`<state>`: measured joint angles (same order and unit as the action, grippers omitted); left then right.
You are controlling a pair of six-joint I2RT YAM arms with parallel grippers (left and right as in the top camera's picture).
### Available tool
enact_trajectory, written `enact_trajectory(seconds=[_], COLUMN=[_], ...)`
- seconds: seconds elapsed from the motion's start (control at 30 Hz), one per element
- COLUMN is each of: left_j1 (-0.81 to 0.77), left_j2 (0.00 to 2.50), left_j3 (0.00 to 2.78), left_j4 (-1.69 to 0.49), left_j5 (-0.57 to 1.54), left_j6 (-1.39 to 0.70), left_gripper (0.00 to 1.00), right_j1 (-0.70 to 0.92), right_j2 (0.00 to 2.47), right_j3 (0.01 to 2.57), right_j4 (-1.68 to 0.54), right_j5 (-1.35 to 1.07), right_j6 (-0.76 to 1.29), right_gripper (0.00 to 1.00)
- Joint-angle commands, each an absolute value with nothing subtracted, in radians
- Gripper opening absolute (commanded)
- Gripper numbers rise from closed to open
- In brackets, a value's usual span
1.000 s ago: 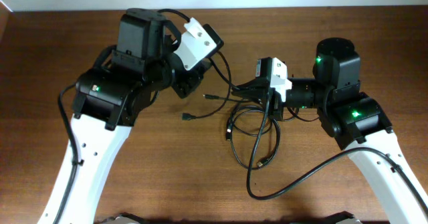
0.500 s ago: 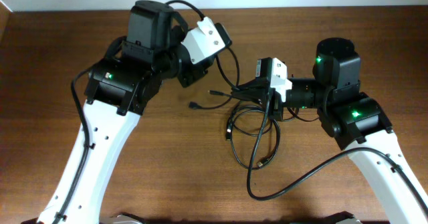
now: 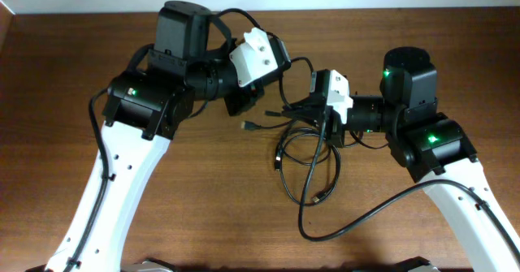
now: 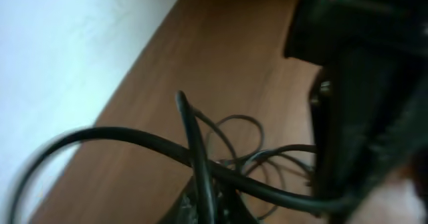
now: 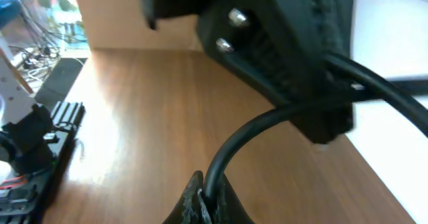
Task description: Untangle cables
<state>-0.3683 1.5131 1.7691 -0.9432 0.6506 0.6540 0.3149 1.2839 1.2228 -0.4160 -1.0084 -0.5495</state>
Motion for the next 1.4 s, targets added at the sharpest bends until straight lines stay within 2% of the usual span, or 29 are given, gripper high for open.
enact_trajectory(seconds=[0.0, 0.2, 0.33, 0.37, 0.43, 0.7, 0.77, 1.03, 1.27, 1.37], left_j1=[-0.373, -0.373, -0.372, -0.372, -0.372, -0.320, -0.296, -0.296, -0.296, -0.296], left_j2=[1.510, 1.510, 1.510, 1.510, 1.510, 1.510, 1.510, 1.510, 1.518, 1.533], left_j3=[1.768, 1.768, 1.768, 1.768, 1.768, 1.768, 1.768, 1.768, 1.768, 1.768], left_j4=[-0.965, -0.966, -0.966, -0.966, -0.967, -0.982, -0.982, -0.982, -0.980, -0.951], left_j5=[0.742, 0.797, 0.824, 0.824, 0.824, 0.848, 0.931, 0.977, 0.969, 0.970], left_j6=[0.493, 0.263, 0.141, 0.108, 0.078, 0.025, 0.027, 0.026, 0.026, 0.017], left_gripper=[0.05, 0.14, 0.15, 0.18, 0.31, 0.33, 0.32, 0.29, 0.31, 0.22], right_j1=[0.321, 0.321, 0.321, 0.321, 0.320, 0.298, 0.298, 0.300, 0.302, 0.302], right_j2=[1.264, 1.264, 1.264, 1.264, 1.264, 1.264, 1.264, 1.264, 1.264, 1.264], right_j3=[1.235, 1.235, 1.235, 1.235, 1.235, 1.235, 1.235, 1.235, 1.235, 1.235], right_j4=[-0.410, -0.403, -0.386, -0.384, -0.381, -0.376, -0.376, -0.350, -0.332, -0.336], right_j5=[-0.971, -0.971, -0.963, -0.955, -0.922, -0.904, -0.904, -0.908, -1.041, -1.077], right_j6=[-0.542, -0.545, -0.545, -0.545, -0.545, -0.545, -0.545, -0.544, -0.542, -0.541], right_gripper=[0.04, 0.04, 0.04, 0.04, 0.04, 0.04, 0.04, 0.04, 0.04, 0.04])
